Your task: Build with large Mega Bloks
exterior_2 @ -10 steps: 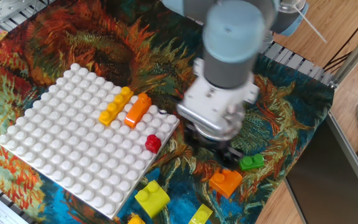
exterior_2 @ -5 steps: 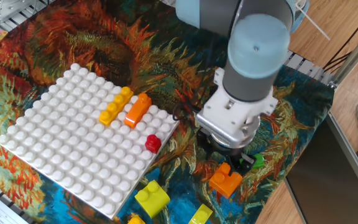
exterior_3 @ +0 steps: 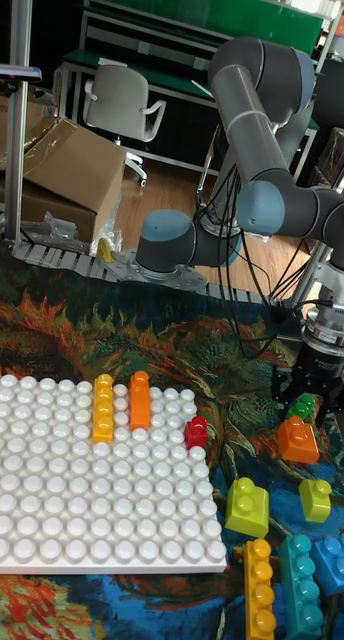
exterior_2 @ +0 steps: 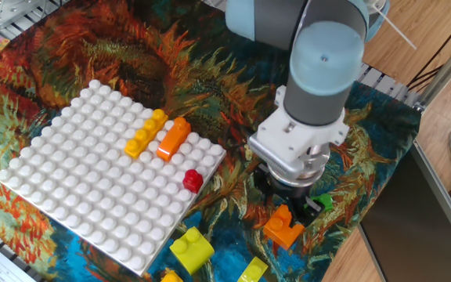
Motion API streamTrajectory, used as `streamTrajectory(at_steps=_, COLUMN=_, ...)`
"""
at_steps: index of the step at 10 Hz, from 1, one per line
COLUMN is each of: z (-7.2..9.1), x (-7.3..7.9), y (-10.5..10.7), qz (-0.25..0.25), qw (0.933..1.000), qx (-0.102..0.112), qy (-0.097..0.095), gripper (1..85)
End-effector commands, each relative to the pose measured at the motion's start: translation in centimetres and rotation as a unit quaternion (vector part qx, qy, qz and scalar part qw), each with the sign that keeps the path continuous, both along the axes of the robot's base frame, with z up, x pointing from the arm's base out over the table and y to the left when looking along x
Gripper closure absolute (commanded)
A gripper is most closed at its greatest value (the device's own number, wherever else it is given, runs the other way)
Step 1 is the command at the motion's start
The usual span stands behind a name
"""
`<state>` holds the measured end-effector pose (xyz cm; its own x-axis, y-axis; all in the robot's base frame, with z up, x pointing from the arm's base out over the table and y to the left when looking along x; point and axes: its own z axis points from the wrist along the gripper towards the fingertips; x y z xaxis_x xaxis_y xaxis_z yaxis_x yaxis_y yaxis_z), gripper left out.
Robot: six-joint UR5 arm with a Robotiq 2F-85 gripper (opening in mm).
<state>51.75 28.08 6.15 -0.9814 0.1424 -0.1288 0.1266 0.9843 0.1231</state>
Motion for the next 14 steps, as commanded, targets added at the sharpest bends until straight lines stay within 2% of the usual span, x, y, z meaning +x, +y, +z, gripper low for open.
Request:
streamTrajectory(at_steps=1, z=0.1, x=-1.0, y=-0.4, qz=-0.009, qw=0.9999, qx=0.0, qy=0.006, gripper=26.3)
streamTrajectory(at_steps=2, z=-0.1, x=-1.6, y=-0.8, qz=-0.014, qw=0.9997, qx=-0.008, qy=0.019, gripper=26.3)
streamTrajectory(at_steps=3, z=-0.2, x=-1.9, y=0.3, qz=-0.022, qw=0.9992, qx=-0.002, qy=0.032, gripper=26.7)
streamTrajectory(at_steps=4, z=-0.4, x=-1.9, y=1.1, qz=-0.023, qw=0.9989, qx=-0.007, qy=0.04, gripper=27.7)
streamTrajectory(at_steps=5, z=-0.4, x=-1.8, y=1.5, qz=-0.018, qw=0.9989, qx=-0.016, qy=0.039, gripper=28.7)
streamTrajectory(at_steps=6, z=-0.4, x=-1.7, y=2.5, qz=-0.024, qw=0.9988, qx=-0.004, qy=0.042, gripper=30.7)
streamTrajectory(at_steps=7, z=-0.7, x=-2.0, y=1.9, qz=-0.016, qw=0.9988, qx=-0.013, qy=0.044, gripper=32.7)
streamTrajectory(at_steps=9, z=-1.0, x=-2.1, y=1.4, qz=-0.001, qw=0.9992, qx=-0.015, qy=0.038, gripper=34.0)
streamTrajectory(at_steps=14, z=-1.9, x=-1.2, y=0.9, qz=0.019, qw=0.9991, qx=-0.028, qy=0.026, gripper=36.7)
